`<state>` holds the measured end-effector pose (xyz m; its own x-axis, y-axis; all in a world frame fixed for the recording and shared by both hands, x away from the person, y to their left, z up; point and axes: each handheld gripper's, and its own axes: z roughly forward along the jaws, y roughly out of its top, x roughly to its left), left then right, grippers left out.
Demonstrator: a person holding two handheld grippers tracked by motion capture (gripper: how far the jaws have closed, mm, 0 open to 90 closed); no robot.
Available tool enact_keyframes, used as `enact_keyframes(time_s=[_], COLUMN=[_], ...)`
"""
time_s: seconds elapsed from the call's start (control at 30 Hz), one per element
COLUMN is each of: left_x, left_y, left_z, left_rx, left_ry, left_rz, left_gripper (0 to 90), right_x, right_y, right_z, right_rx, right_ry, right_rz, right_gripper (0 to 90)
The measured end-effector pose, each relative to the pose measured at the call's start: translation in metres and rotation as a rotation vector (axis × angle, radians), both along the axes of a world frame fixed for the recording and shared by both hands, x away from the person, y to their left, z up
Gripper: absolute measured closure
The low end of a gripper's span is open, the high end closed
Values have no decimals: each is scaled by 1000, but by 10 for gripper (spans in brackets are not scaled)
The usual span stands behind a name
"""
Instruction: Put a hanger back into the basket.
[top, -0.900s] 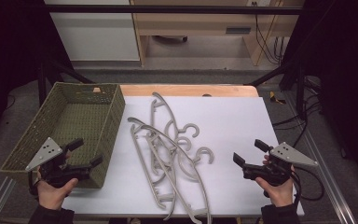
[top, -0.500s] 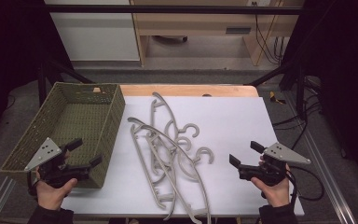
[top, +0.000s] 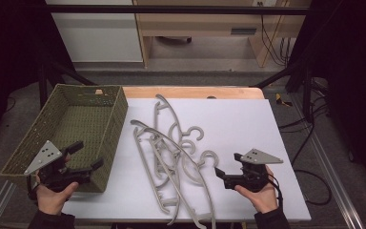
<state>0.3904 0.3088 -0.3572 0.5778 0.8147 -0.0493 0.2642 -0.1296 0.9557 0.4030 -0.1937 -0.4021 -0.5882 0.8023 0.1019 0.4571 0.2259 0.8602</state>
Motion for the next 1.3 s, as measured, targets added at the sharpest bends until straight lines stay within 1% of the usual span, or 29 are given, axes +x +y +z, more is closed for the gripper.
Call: enact_keyframes(time_s=[0.03,0.07,0.1,0.17,0.2,0.23,0.33,0.4,0.43,0.47,0.5,0.6,0.63,0.67,0.7,0.73,0.77,0.8,0.83,0.87,0.93,1.0,1.03,1.07,1.13,1.17,1.23,1.27,1.3], left_x=[0,0,0,0,0,0,0,-1,-1,-1,-1,-1,-1,-1,0,0,0,0,0,0,0,1,1,1,1,1,1,1,1], left_y=[0,0,-1,-1,-1,-1,-1,-1,-1,-1,-1,-1,-1,-1,-2,-2,-2,-2,-3,-3,-3,-4,-4,-4,-4,-4,-4,-4,-5], left_z=[0,0,0,0,0,0,0,0,0,0,1,1,1,1,0,0,0,0,-1,-1,-1,-1,-1,-1,-1,-1,-2,-2,-1], left_rx=[1,1,4,5,5,10,11,13,11,11,7,6,10,10,11,11,13,13,13,14,14,14,15,17,18,18,20,20,22], left_ry=[0,0,0,1,1,-1,0,-1,-2,-2,0,0,0,0,3,3,4,4,6,7,8,10,10,10,10,10,12,12,12], left_rz=[0,0,2,2,2,1,-1,-2,-2,-2,-2,-1,-1,-1,-3,-3,-4,-4,-5,-6,-6,-7,-7,-9,-10,-10,-9,-9,-10], left_gripper=[70,70,70,70,70,70,70,70,70,71,71,72,72,72,73,73,73,73,73,73,74,74,74,74,74,75,76,76,76], right_x=[1,1,1,2,2,2,2,3,3,3,3,4,3,3,4,4,5,5,4,5,6,7,6,7,7,7,9,9,10], right_y=[3,3,10,16,16,21,28,31,34,34,38,41,46,46,47,47,50,50,53,54,57,58,61,64,65,67,66,66,65], right_z=[-2,-2,-7,-12,-12,-17,-23,-30,-32,-32,-36,-41,-44,-44,-46,-46,-50,-50,-51,-53,-56,-58,-58,-61,-62,-62,-63,-63,-63], right_rx=[-12,-12,-28,-49,-49,-62,-82,-104,-104,-104,-123,-147,-162,-162,-173,-173,-182,-182,-182,-183,-191,-201,-203,-214,-219,-231,-232,-225,-230], right_ry=[18,18,45,74,74,103,149,155,180,180,201,213,241,241,249,249,270,270,297,308,321,316,338,344,347,364,352,364,361], right_rz=[14,14,29,45,45,46,51,58,51,51,58,68,65,65,86,86,94,94,89,92,94,104,99,107,113,95,98,91,89], right_gripper=[147,147,160,176,176,190,216,236,249,249,281,314,359,359,413,413,457,457,492,512,541,556,571,602,613,636,661,673,677])
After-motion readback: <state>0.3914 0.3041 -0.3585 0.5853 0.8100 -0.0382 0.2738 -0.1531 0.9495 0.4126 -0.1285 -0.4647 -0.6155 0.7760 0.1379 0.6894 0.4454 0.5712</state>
